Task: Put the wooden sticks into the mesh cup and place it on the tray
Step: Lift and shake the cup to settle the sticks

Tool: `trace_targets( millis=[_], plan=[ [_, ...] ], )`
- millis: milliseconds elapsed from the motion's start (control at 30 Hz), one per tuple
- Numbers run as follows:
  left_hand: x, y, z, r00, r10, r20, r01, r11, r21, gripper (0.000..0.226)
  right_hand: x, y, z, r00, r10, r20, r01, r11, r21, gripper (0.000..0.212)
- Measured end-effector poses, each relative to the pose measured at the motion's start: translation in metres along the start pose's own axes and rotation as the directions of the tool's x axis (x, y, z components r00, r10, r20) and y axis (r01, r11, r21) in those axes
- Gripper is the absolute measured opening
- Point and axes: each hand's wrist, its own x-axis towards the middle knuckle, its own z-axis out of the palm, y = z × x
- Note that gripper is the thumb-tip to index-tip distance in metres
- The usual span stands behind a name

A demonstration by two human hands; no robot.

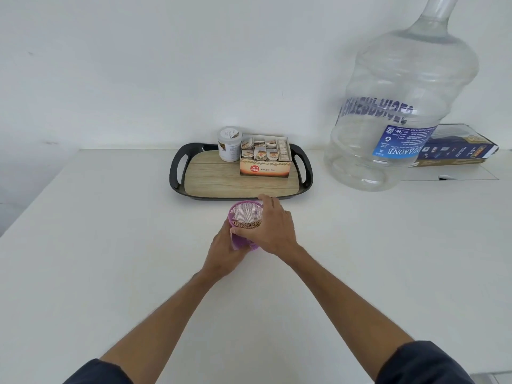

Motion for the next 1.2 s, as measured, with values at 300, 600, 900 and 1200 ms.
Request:
trace_targets(
  millis=[300,600,900,1200],
  plan=[
    [0.006,-0.002,-0.007,1.0,-0.009,-0.028,0.011,0.999,0.052,0.085,0.004,0.019,-0.004,0.988,-0.095,0.121,0.055,0.952,0.302,0.126],
    [0.024,0.005,-0.003,0.999,-0.046,-0.001,0.046,0.999,0.008,0.096,-0.003,0.021,0.01,1.0,0.004,0.016,-0.01,0.894,0.447,0.117],
    [0.026,-0.002,0.003,0.999,-0.032,0.02,0.032,0.999,0.027,0.087,-0.017,0.016,0.046,0.96,0.276,-0.039,-0.21,0.807,0.552,0.105],
    [0.027,-0.014,-0.007,0.998,-0.028,-0.057,0.034,0.994,0.101,0.085,-0.009,0.014,0.062,0.968,0.249,-0.009,-0.178,0.715,0.676,0.094]
  ],
)
